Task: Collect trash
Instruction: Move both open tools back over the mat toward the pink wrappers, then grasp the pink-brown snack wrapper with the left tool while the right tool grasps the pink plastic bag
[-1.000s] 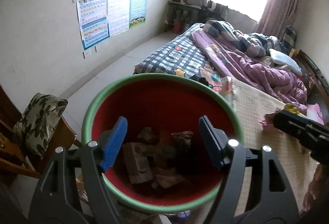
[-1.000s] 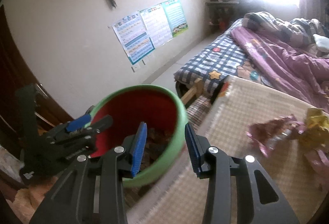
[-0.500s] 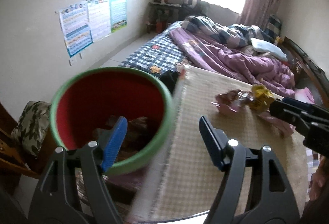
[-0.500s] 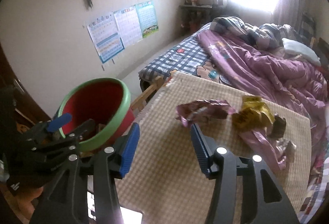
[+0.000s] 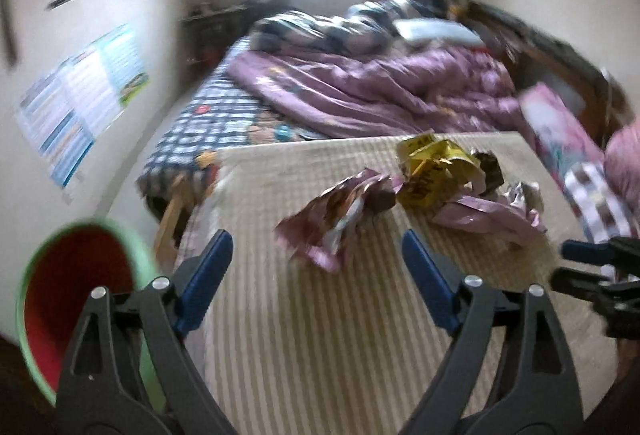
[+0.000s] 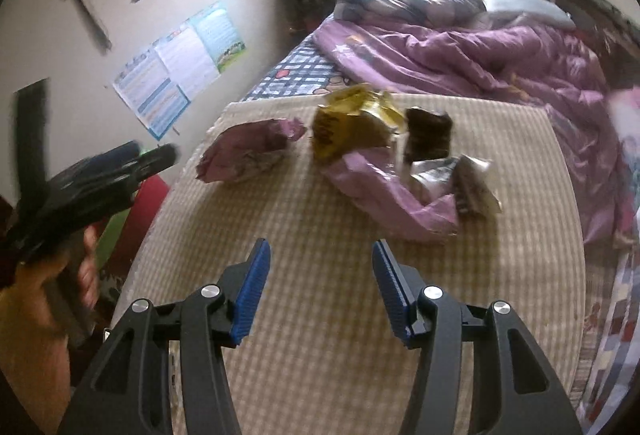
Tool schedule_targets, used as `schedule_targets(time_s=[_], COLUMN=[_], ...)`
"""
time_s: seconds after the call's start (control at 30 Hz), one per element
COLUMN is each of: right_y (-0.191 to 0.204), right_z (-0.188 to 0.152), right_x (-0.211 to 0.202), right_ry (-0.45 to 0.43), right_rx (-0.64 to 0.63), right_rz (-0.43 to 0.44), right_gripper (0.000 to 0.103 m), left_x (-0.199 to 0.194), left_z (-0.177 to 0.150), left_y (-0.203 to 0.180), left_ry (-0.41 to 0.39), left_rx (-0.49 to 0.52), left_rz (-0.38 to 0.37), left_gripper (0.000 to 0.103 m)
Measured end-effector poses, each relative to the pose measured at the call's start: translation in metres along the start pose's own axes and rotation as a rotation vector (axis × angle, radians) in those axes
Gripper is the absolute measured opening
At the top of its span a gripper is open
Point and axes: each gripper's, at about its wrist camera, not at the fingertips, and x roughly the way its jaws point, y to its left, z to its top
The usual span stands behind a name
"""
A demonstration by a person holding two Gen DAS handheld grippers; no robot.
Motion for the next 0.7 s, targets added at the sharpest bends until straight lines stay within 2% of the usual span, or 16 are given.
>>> schedule_targets(time_s=[0.17,0.33,0.43,0.47,0.5,0.6,0.7], right_y=[-0.019,-0.039,-0.047,-0.050,-0.050,-0.053,-0.054], right_z=[0.000,-0.001,-0.002,-0.002,-0.002,0.001,0.009], right_x=[-0.006,-0.013,-0.016,-0.017,-0.017,-0.015,-0.013], right_ry=[-0.010,-0.020,-0.025,-0.026,-0.027,-0.030,-0.041], right_rx=[0.034,0.076,0.097,0.101,0.102,0.090,0.053], right_rz=[0.035,0.044,0.040,0.038,0.038,0.032,0.010], right_gripper=[0.052,0.052,0.052,0.052,0.052,0.052,0.052], left_x=[0.061,0.098,0.105,0.105,0.104,0.099,0.078], left_z=[0.024,0.023,0.018,0.016,0.016,0.014,0.009], left_y=[-0.009,-0.015,-0.016,-0.015,-0.014,-0.008,-0.005], left_ry=[0.150,0.260,0.281,0.283,0.286,0.275,0.229], left_rx=[0.088,0.116,0.121,0.121,0.114,0.048,-0.011], left_rz=[-0.087,-0.110,-0.090,-0.078,-0.074,-0.090,-0.082], left_gripper=[0.084,0.083,0.067,0.052,0.046,0.040,0.039])
